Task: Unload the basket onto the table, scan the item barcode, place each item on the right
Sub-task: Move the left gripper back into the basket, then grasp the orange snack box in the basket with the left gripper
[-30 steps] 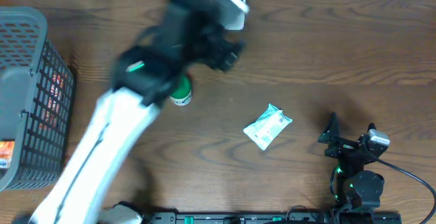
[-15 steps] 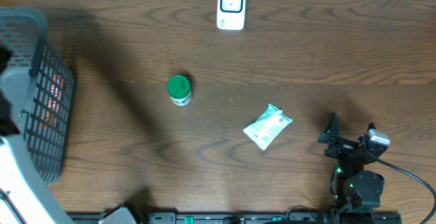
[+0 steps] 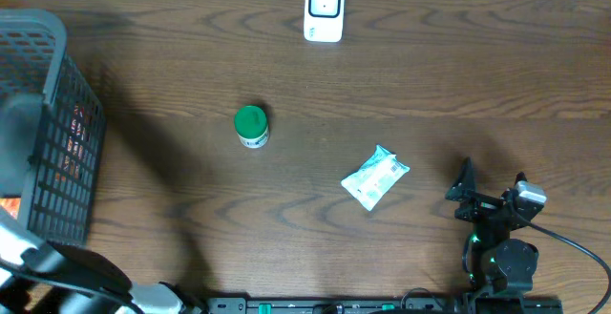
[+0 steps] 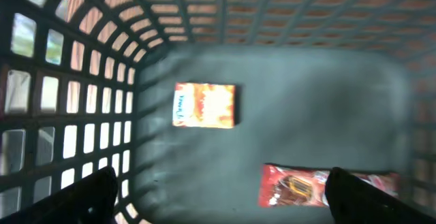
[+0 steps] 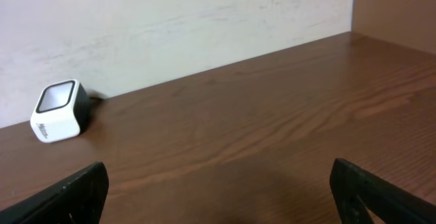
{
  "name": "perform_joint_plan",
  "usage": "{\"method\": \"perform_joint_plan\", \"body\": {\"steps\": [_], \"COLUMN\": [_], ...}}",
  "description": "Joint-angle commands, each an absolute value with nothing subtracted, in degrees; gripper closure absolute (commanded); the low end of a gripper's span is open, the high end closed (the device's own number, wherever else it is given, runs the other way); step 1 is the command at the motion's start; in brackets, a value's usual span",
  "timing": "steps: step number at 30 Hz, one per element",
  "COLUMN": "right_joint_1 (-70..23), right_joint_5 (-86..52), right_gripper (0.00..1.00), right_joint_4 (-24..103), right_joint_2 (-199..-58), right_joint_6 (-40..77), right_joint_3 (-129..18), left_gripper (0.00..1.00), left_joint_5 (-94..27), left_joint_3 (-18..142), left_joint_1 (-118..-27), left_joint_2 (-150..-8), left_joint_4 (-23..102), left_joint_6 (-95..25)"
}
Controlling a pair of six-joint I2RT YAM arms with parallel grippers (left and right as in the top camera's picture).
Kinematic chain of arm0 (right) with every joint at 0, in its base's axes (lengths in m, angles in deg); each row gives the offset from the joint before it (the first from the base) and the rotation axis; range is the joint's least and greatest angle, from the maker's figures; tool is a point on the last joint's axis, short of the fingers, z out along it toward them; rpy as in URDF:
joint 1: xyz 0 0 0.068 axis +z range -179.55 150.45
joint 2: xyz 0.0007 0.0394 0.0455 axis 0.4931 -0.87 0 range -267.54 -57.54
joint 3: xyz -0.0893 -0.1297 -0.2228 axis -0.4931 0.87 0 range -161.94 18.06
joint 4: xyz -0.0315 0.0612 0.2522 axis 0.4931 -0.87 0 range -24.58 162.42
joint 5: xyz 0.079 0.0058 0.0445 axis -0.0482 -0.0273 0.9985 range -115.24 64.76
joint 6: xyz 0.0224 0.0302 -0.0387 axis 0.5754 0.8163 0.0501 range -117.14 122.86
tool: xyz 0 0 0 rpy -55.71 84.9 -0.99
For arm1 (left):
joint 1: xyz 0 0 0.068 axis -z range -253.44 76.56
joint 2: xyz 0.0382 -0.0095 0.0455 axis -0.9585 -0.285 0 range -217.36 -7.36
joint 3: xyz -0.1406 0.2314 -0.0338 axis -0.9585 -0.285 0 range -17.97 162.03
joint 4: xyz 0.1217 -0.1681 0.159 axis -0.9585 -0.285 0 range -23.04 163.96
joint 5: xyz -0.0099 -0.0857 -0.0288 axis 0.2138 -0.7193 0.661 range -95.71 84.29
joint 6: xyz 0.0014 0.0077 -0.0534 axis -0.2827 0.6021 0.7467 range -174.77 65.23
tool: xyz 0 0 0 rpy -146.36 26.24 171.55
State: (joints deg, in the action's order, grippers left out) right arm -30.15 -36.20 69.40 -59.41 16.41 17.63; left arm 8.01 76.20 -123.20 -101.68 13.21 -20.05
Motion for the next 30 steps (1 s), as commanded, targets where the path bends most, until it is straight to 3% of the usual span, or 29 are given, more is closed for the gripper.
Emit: {"method": "perform_joint_plan", "body": {"steps": [1,17,30], "right_joint_1": [-29.82,-29.82,-29.82], "right_joint_5": [-36.29,-36.29,-36.29], "right_gripper": [0.01,0.01,0.01], "right_joint_4": [69.20,69.20,69.20], "right_joint_2": [-59.43,-59.43,-59.43], "right_joint_6": [15.86,15.86,15.86], "right_joint_3": [17.74,17.74,17.74], "left_gripper": [0.01,0.02,0.02], "left_joint_5": [9.56,10.76,11.96], "left_joint_3": [75.87,73.99,61.95], "left_joint_1": [-124.64,-125.45,-125.52], "left_joint_2": [-104.96,-113.88,-113.88], "left_joint_4": [12.64,12.64,27.43], "left_joint_6": [-19.88,-20.40,-21.96]}}
